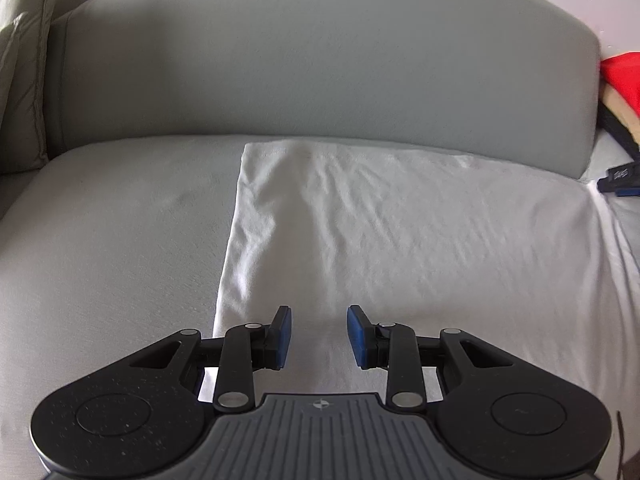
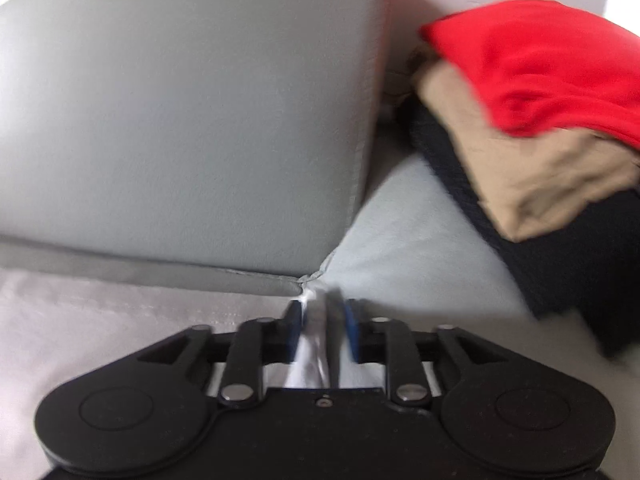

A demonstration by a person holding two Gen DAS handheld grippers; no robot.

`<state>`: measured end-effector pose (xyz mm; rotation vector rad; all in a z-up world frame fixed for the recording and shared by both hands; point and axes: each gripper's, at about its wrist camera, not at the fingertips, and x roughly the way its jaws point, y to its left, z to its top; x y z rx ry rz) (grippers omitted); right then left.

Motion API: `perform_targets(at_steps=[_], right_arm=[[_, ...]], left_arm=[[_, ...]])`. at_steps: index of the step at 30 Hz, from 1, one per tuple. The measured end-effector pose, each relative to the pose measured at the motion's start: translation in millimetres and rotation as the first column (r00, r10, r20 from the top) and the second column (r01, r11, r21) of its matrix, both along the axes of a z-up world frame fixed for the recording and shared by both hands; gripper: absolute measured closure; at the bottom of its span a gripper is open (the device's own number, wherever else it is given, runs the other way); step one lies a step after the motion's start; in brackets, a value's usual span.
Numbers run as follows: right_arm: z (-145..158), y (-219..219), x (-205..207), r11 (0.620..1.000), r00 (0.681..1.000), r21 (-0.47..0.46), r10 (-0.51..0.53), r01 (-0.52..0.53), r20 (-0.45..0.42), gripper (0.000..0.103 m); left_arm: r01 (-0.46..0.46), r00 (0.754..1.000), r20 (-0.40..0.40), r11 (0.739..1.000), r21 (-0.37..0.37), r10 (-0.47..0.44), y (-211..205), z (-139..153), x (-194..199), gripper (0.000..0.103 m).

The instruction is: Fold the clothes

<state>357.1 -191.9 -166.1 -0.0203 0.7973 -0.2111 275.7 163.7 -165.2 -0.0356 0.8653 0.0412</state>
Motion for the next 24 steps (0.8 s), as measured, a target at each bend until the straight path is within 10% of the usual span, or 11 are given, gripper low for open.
perform_targets(at_steps=[13,19,20,23,24], right_arm=[[193.3,-65.7,-188.3,0.94,0.961,0.315,0.04,-0.129,0.275,0.053],[123.7,-86.6,-188.4,0.869,0.98,0.482,0.017,-0.113,0.199,0.041],[109.2,-89.8,-188.7,0.85,0.985,0.517,0.011,-0.099,0.17,0.044],[67.7,-101.5,-175.9,0.834,0.995,0.549,-0.006,-0.048,0.096,0.096],[56.3,-104.1,-169.5,0.84,0.996,0.542,-0.009,-0.04,0.087,0.096]], left_arm=[[0.15,0.939,0.324,0.985,-0.087,-0.114,18.1,134.0,-138.5,0.067],[-0.013,0.969,0.247,0.999,-0.05,0.025,36.7,90.5,-152.4,0.076],[-0.065,0.979,0.194,0.998,-0.028,0.069,38.8,77.0,-145.5,0.103],[-0.095,0.986,0.137,0.995,0.007,0.093,34.7,56.8,-128.4,0.103],[-0.076,0.988,0.133,0.997,0.006,0.074,30.3,54.9,-124.2,0.103]])
